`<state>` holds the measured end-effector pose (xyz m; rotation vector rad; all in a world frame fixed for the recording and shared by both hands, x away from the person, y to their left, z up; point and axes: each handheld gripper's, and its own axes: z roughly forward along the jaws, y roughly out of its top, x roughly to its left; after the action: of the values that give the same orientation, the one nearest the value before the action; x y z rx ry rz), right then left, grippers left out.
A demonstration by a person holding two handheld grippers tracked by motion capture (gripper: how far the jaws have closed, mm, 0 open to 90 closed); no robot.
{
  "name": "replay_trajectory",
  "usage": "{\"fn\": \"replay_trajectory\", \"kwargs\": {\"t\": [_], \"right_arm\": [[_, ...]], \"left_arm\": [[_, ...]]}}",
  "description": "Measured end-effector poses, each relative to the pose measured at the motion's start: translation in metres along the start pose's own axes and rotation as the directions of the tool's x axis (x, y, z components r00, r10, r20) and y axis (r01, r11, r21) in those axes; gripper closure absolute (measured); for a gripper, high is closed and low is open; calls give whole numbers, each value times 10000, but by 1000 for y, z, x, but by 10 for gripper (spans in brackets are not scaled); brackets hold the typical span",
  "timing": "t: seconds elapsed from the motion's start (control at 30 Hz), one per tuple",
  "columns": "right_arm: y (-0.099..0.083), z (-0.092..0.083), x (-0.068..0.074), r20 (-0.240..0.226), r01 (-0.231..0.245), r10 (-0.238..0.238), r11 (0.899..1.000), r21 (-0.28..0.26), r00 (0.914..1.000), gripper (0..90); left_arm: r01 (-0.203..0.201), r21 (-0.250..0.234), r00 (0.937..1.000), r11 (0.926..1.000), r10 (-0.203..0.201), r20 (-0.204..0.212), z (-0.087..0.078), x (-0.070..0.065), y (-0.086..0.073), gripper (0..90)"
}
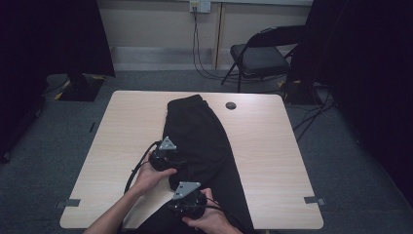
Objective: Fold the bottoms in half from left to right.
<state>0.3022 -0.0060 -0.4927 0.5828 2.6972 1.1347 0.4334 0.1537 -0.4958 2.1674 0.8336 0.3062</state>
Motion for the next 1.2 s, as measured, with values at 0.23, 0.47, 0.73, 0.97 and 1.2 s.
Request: {"fn": "replay_trajectory", "kwargs": {"t": [0.23, 0.47, 0.73, 0.97, 1.2], "right_arm": [[-3, -8, -4, 314, -512, 511, 9987, 23, 9982, 878], [-1, -74, -16, 435, -1114, 1189, 9829, -1469, 9920, 879], [-58, -129, -65, 1979, -2847, 3220, 9385, -1952, 9258, 878], [-90, -147, -87, 2459, -3579, 3864, 9211, -1536, 8890, 848], [-79, -143, -87, 2634, -3444, 3813, 9222, -1760, 8861, 521]], "left_arm": [[-262, -9, 9995, 9997, 262, -160, 1, -3, -1, 429], [-110, -8, 9999, 9999, 110, -111, 0, -2, -1, 429], [108, -181, 9998, 9998, -111, -155, 1, -2, -1, 436], [-5, -97, 9999, 10000, 4, -114, 0, -1, -1, 437], [127, -142, 9998, 9998, -129, -124, 0, -2, -2, 434]]}}
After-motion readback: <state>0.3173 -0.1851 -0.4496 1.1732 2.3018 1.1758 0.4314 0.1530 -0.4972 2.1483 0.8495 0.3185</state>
